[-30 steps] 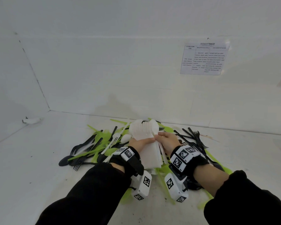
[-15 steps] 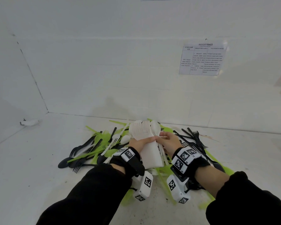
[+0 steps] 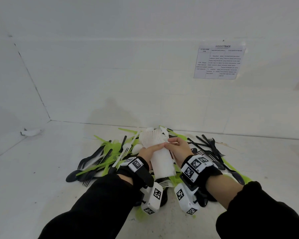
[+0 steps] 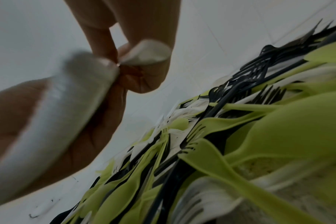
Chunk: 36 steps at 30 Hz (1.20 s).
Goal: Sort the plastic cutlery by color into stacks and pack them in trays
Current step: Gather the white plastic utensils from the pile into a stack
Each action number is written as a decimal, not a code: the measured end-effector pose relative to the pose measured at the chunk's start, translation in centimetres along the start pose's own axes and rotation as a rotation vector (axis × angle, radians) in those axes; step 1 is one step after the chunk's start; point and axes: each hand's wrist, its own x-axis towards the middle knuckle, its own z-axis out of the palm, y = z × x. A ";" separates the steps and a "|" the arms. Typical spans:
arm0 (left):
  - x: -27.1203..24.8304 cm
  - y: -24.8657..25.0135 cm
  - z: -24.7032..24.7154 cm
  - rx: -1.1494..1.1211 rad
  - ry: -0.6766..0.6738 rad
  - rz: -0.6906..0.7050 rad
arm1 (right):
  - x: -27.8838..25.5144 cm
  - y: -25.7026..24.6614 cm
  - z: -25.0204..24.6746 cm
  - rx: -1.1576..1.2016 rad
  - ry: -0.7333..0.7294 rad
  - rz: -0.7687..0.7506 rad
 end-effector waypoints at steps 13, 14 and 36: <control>0.8 0.4 -0.5 0.163 0.157 0.094 | 0.4 -0.4 0.9 -0.373 0.025 -0.051; 0.8 0.4 -0.6 0.155 0.158 0.098 | 0.3 -0.5 1.2 -0.408 0.001 -0.034; 3.0 4.6 -10.0 0.447 0.319 0.075 | 9.3 1.3 8.1 -1.559 -0.543 -0.173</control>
